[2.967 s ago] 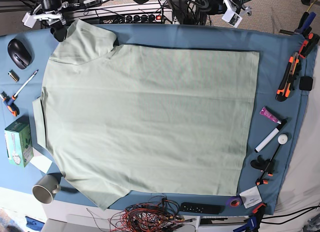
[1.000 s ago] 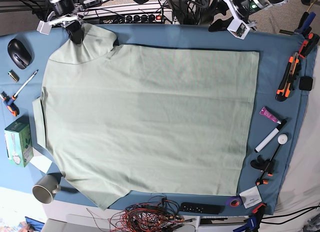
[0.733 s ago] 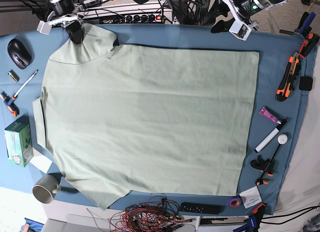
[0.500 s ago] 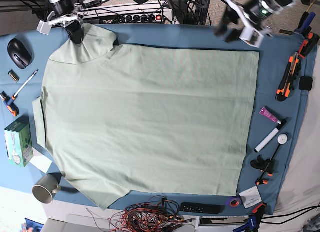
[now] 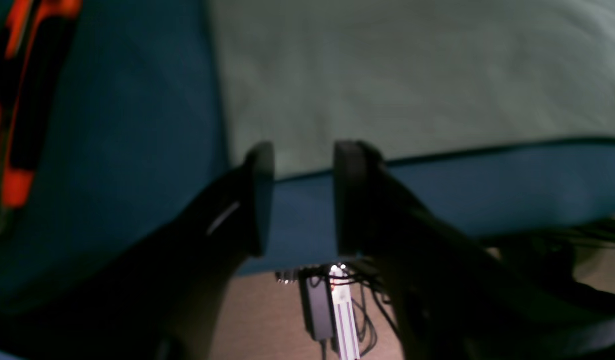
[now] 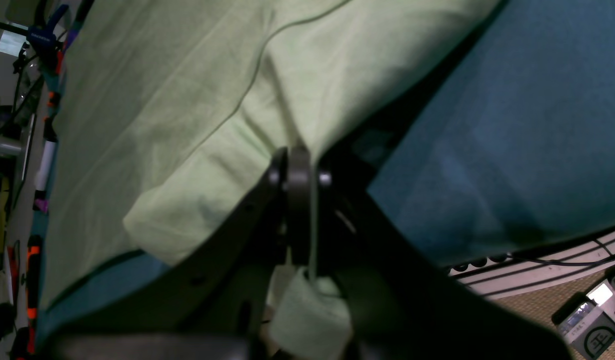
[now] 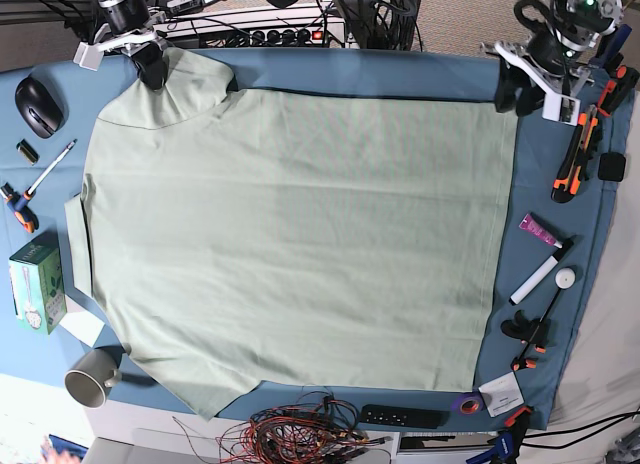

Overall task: Fold the T-shirt properly
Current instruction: 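Move the left gripper to the opposite shirt corner and grasp it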

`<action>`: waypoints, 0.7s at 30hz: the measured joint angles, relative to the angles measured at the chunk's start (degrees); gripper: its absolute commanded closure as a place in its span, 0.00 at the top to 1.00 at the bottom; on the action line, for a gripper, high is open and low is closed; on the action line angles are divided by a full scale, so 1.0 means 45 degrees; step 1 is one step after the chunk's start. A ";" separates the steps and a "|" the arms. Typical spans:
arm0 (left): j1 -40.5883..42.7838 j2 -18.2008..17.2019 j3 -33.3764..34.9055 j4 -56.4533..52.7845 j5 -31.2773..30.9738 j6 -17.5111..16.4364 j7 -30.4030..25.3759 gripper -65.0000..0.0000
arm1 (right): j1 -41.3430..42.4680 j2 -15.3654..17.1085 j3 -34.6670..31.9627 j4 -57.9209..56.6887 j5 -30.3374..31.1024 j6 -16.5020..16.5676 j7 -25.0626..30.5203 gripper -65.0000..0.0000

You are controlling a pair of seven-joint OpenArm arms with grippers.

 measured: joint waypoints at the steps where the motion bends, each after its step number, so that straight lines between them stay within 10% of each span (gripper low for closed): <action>1: -0.0141 0.0000 0.0010 -0.0311 -0.0180 -0.0058 -0.0010 0.33 | 0.0000 0.0000 0.0000 0.0000 0.0000 0.0000 0.0000 0.00; 21: -0.1671 -0.0112 -0.2273 -0.3405 -0.3502 -0.1195 0.1715 0.37 | 0.0005 0.0000 -0.0005 0.0000 0.0000 -0.0005 0.0000 0.00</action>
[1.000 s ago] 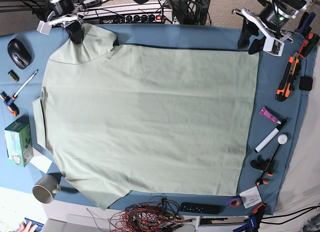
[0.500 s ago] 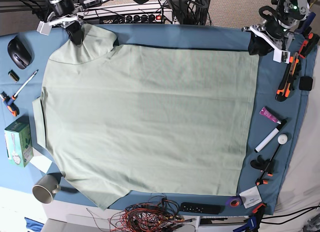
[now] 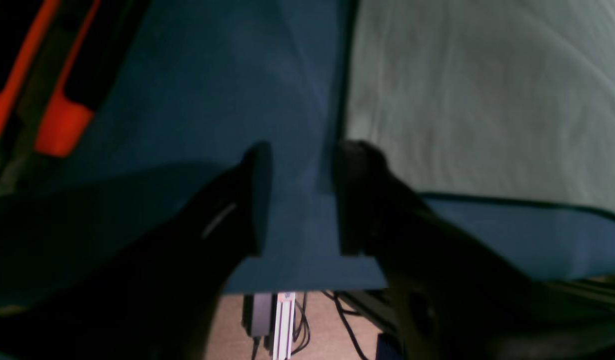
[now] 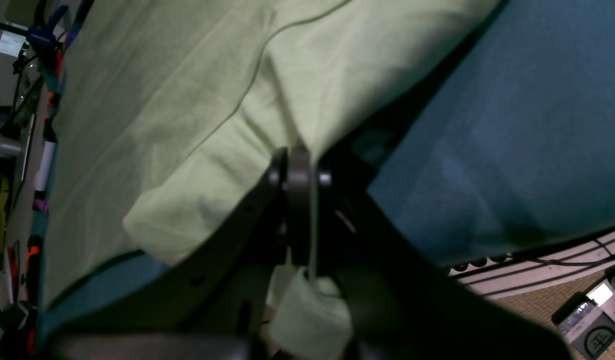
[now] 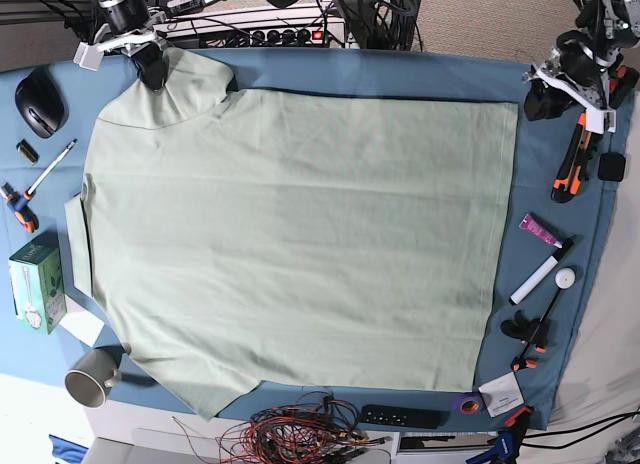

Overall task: Fold the T-shirt properly
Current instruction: 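Move the left gripper to the opposite shirt corner and grasp it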

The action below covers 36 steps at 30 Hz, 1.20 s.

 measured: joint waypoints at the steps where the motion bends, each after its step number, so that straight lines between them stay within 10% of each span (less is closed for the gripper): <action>1: 0.0000 -0.0010 0.0010 0.0000 -0.0068 -0.0219 0.0015 0.37 | 0.0000 0.0000 0.0005 0.0000 0.0000 0.0000 0.0000 0.00; 36: -0.0641 -0.0068 0.2263 -0.1020 -0.1030 -0.1107 -0.0146 0.36 | 0.0000 0.0000 0.0005 0.0000 0.0000 0.0000 0.0005 0.00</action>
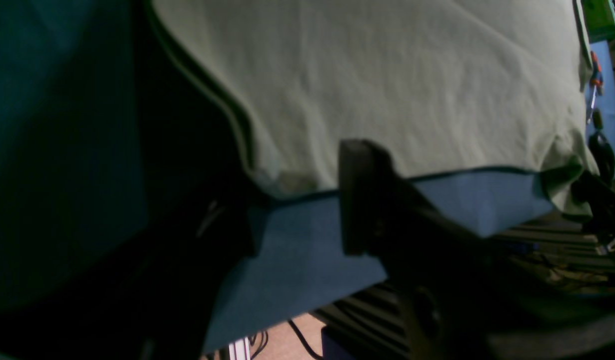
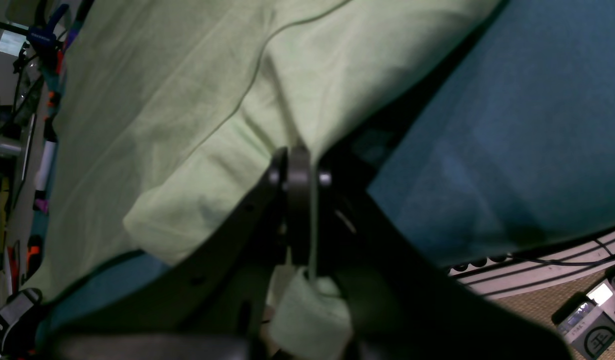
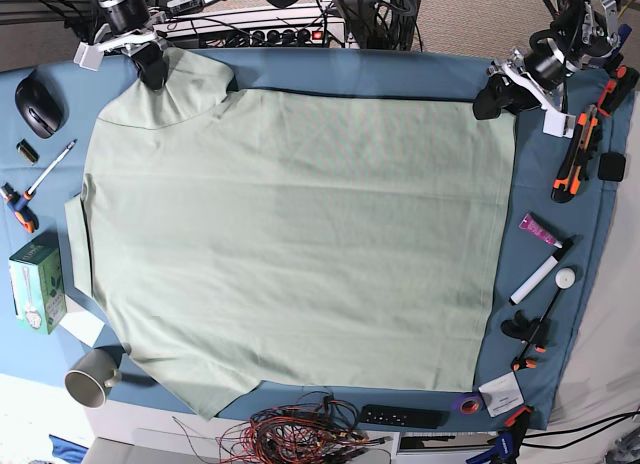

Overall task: Fold the T-shirt properly
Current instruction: 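Move the left gripper to the opposite shirt corner and grasp it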

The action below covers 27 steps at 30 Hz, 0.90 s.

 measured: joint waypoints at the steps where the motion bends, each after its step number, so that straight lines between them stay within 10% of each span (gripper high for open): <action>1: -0.0117 -0.0005 0.0005 0.0000 0.0131 -0.0015 0.0019 0.33 | 0.0000 0.0000 0.0000 0.0000 0.0000 0.0000 0.0005 0.00; 8: -0.0452 -0.0214 0.0024 -0.0053 0.0510 0.0155 0.0117 0.00 | 0.0000 -0.0005 -0.0005 0.0000 -0.0005 0.0005 0.0005 0.00; 27: -0.0452 -0.0282 0.0034 -0.0058 0.0704 0.0170 0.0092 0.00 | -0.0005 -0.0010 -0.0010 0.0000 -0.0049 0.0005 0.0053 0.00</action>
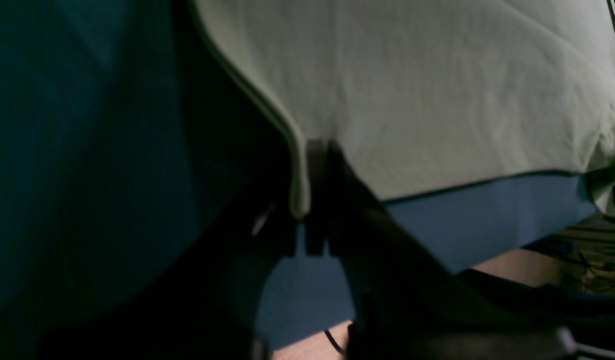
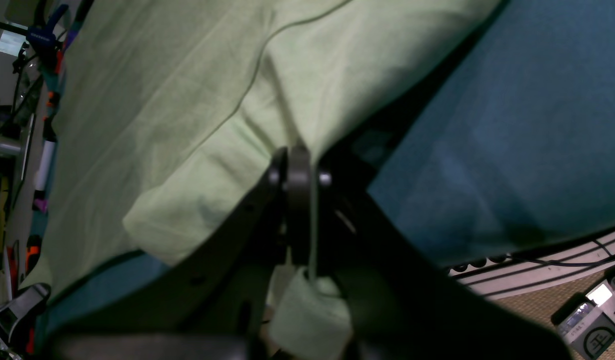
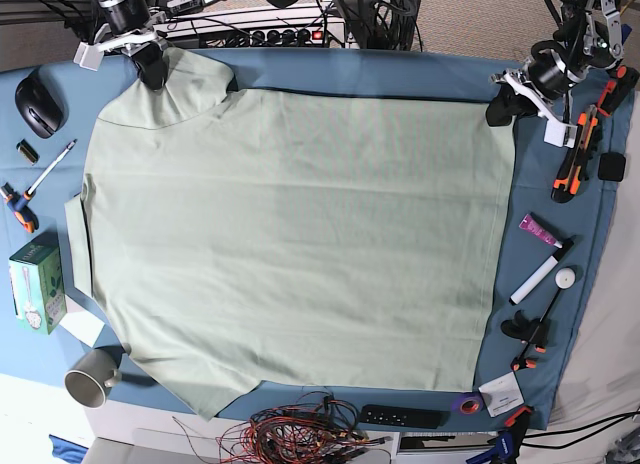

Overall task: Fold the T-shirt properly
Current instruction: 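Move the left gripper to the opposite shirt corner and grasp it, then lift both held edges and pull them away from the shirt body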

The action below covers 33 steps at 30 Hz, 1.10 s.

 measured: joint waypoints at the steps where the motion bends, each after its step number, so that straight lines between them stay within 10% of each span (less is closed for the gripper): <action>1: 0.0000 0.0000 0.0000 0.0000 0.0000 0.0000 0.0000 0.00 | 0.0000 0.0005 0.0000 0.0000 0.0000 0.0000 0.0000 0.00; 33: 0.0107 0.0000 0.0000 0.0000 -0.0005 -0.0029 -0.0044 0.00 | 0.0000 0.0000 -0.0015 0.0000 -0.0039 -0.0005 0.0243 0.00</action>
